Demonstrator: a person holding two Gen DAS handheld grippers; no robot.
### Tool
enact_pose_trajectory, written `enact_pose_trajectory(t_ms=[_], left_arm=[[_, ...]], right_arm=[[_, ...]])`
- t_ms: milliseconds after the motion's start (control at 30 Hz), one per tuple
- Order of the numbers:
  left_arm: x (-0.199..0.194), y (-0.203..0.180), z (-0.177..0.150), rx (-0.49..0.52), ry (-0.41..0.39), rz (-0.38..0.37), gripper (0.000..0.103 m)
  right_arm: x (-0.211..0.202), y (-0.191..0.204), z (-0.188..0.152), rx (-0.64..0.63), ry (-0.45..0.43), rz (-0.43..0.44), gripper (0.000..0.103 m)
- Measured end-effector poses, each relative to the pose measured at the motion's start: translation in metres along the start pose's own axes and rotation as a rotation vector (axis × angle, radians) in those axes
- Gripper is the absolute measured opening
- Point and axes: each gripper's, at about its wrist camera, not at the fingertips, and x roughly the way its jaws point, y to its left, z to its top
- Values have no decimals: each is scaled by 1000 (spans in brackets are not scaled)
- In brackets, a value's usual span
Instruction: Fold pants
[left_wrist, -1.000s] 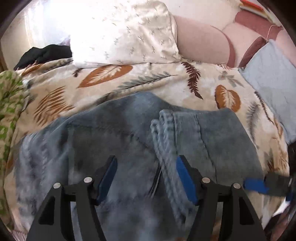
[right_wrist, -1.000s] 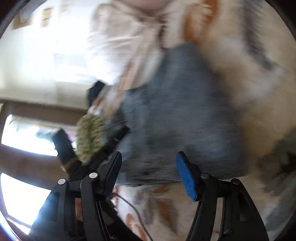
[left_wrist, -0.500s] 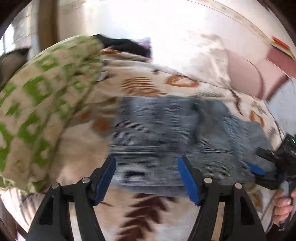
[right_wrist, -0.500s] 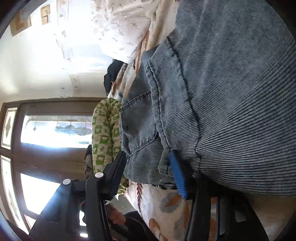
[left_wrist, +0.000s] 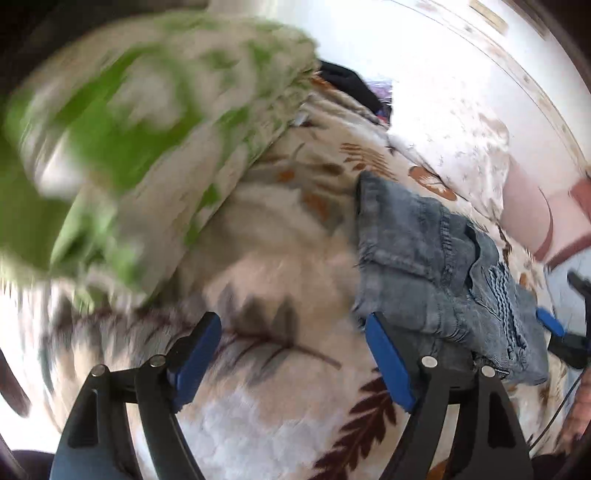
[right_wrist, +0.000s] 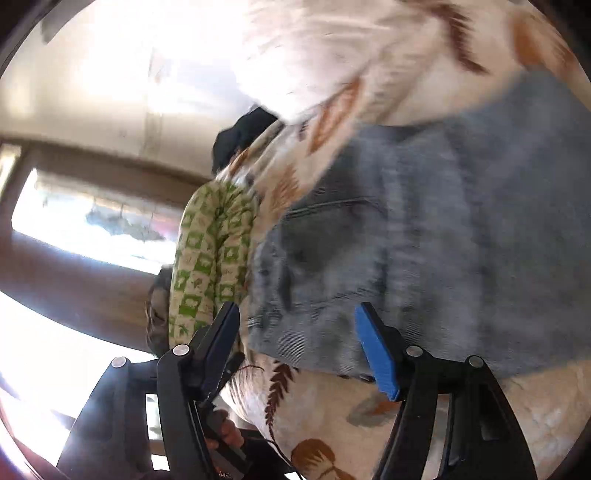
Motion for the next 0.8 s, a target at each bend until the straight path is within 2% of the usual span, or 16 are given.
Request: enact_pose_trajectory(t_ms=[133, 200, 300, 400, 467, 533, 633, 700, 733, 767, 800], left_arm=[[1, 7, -3, -48, -9, -36, 82], [-2, 7, -2, -68, -20, -71, 83], [-3, -1, 2, -68, -40, -143, 93], [4, -15, 4, -30, -59, -165, 94], [18, -22, 7, -19, -12, -157, 94], [30, -25, 7, -57, 30, -199, 94], [33, -38, 8, 13, 26, -185, 94], [37, -45, 5, 48, 24, -173, 93], [37, -46, 5, 62, 19, -169, 88], [37, -49, 4, 82, 14, -170, 76], [38, -52, 3, 97, 16, -187, 69]], right_arm=[[50, 55, 17, -130, 88, -51, 68], [89, 87, 24, -212, 151, -88, 70], [132, 114, 28, -305, 214, -173, 70], [173, 134, 30, -402, 272, -258, 70], [200, 144, 32, -482, 308, -339, 70], [213, 145, 36, -536, 329, -401, 70], [242, 149, 45, -604, 397, -488, 71], [256, 146, 48, -628, 464, -514, 72], [263, 146, 49, -637, 488, -521, 72], [272, 144, 48, -661, 518, -543, 74], [279, 142, 46, -680, 540, -563, 75]])
